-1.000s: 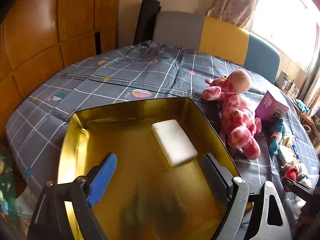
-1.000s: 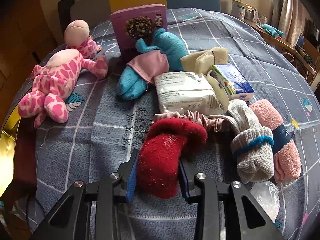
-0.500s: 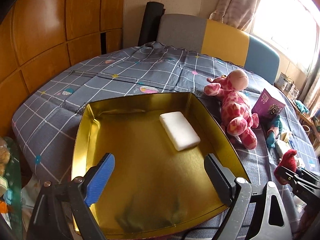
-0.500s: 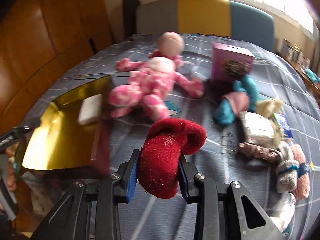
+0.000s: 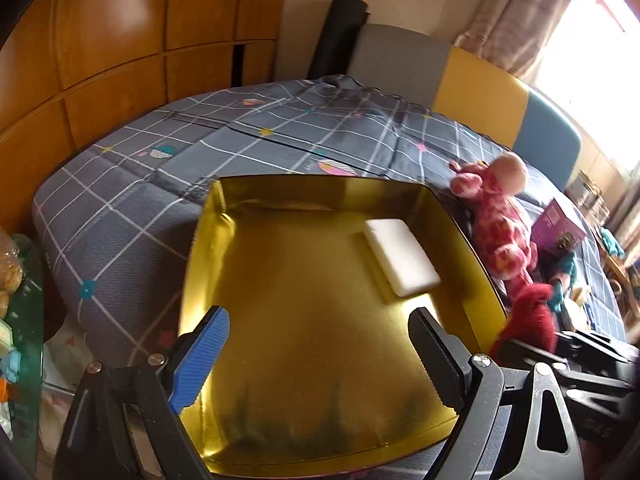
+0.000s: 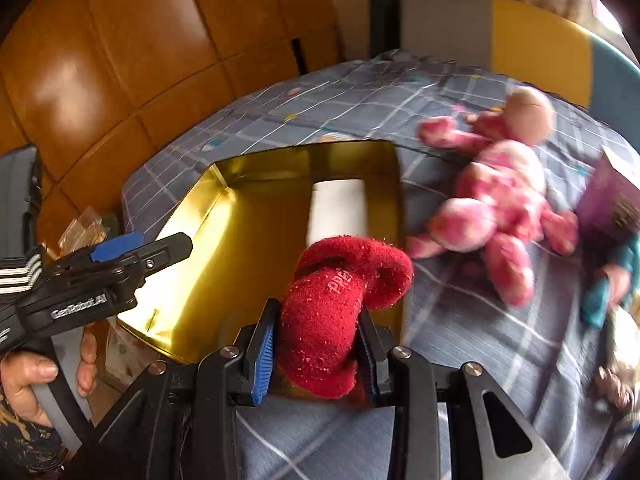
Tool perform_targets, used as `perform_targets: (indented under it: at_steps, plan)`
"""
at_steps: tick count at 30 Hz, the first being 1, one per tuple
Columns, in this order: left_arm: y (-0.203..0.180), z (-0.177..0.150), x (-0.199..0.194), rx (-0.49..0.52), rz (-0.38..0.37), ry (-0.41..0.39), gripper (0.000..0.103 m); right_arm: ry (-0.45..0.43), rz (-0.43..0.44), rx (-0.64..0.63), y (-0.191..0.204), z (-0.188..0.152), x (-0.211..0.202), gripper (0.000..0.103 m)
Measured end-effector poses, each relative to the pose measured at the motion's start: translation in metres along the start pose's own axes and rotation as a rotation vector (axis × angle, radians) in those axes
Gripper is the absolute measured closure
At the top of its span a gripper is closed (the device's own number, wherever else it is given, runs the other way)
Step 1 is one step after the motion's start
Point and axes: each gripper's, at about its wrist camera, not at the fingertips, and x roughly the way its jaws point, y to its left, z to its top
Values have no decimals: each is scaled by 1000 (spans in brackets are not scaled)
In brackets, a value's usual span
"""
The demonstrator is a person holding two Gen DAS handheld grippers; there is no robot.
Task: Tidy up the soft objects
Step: 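Carry the red sock into the gold tray and open the right gripper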
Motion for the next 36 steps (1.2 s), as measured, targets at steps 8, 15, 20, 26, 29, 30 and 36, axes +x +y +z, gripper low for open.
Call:
perform_targets:
  at_steps: [8, 15, 20, 26, 29, 30, 36]
  plan:
    - [19, 0, 7, -64, -26, 33, 12, 53, -74, -27, 7, 18, 43, 54]
    - [14, -3, 12, -45, -13, 44, 12, 3, -62, 33, -5, 11, 32, 48]
    - [12, -5, 12, -48, -22, 49, 12, -23, -61, 78, -13, 3, 20, 48]
    - [0, -4, 6, -18, -59, 38, 12, -71, -80, 141, -30, -13, -6, 48]
    - [-11, 0, 2, 12, -76, 27, 12, -86, -100, 181, -45, -24, -21, 48]
    - [-15, 2, 0, 17, -88, 22, 12, -91, -109, 196, -51, -29, -26, 48]
    - [-48, 11, -9, 71, -170, -3, 12, -116, -179, 301, -96, -59, -61, 48]
